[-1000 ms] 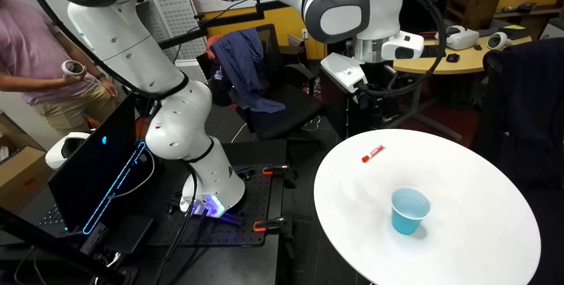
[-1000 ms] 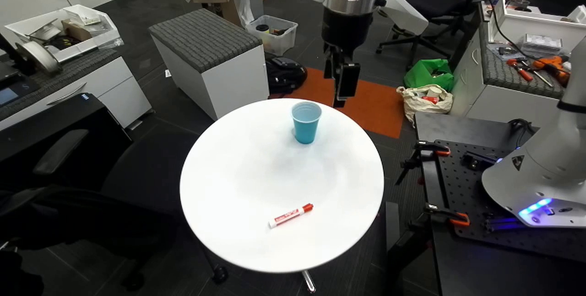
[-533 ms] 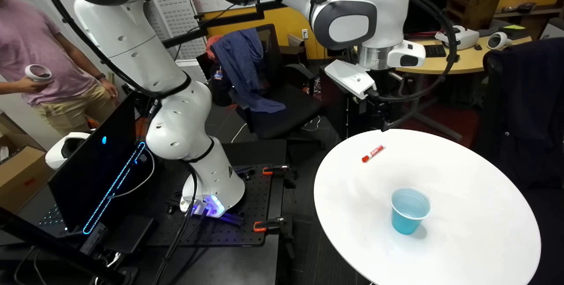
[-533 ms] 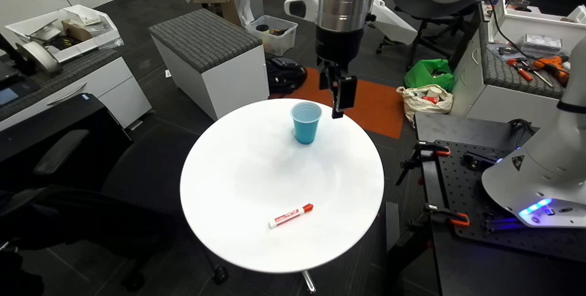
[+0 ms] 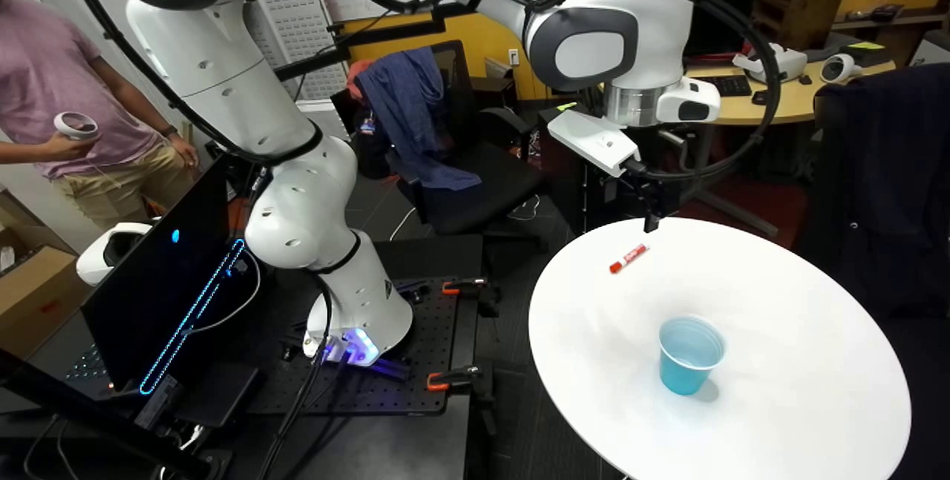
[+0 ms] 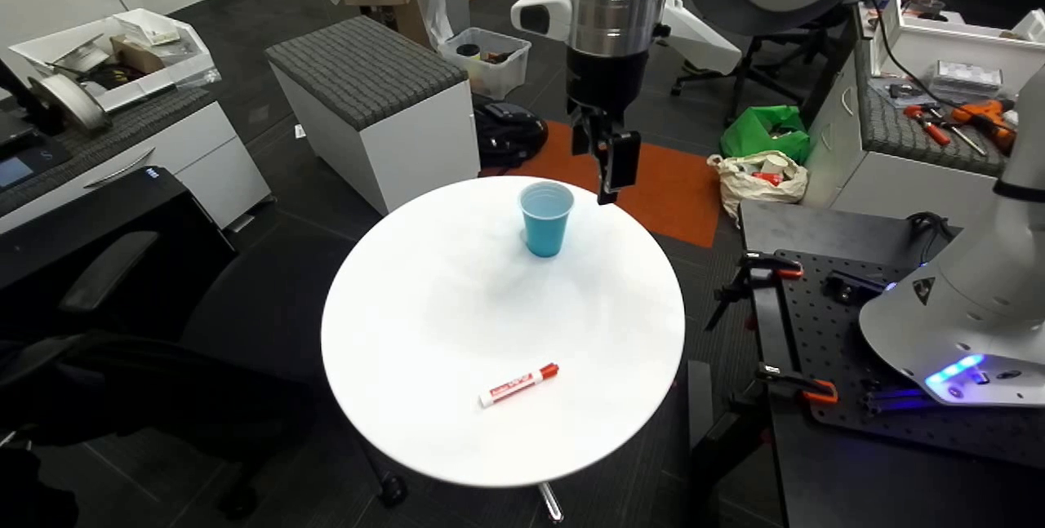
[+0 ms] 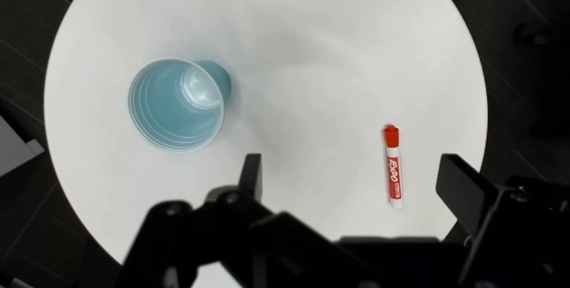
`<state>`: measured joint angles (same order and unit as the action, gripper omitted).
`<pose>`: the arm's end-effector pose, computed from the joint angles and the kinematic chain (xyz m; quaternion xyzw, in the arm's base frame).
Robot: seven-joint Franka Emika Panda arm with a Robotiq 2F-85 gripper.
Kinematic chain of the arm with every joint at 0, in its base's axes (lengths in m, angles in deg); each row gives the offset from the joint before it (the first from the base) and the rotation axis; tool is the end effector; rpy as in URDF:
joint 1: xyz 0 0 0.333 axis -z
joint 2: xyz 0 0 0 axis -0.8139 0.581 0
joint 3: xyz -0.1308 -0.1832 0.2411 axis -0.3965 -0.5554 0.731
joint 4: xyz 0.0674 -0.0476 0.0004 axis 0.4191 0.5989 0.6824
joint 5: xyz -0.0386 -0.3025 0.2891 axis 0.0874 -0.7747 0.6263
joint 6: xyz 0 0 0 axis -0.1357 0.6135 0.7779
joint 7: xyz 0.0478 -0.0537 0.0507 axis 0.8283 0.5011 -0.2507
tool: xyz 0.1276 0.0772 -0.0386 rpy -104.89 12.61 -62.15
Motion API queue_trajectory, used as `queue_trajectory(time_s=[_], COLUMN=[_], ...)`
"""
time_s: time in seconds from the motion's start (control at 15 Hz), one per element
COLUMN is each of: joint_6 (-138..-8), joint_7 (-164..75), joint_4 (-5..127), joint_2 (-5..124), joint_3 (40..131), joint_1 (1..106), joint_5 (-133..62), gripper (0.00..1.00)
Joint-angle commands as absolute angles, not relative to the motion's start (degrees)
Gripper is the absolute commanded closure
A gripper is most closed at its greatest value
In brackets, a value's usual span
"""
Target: Put the marker in the cup
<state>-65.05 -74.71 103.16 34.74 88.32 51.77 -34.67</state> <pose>0.5044 0.0102 0.3408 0.9707 0.2398 0.0022 0.0129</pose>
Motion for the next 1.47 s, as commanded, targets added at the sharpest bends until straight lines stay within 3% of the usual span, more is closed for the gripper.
queue_trajectory(time_s=[0.0, 1.4], joint_6=[-65.6, -75.81], joint_7=[-79.7, -84.48], joint_4=[102.51, 90.17], joint_2=[36.87, 59.87], joint_3=[88.91, 96.72], joint_1=[50.8, 50.36], joint_5=[-33.8, -27.05], gripper=[0.0, 0.0])
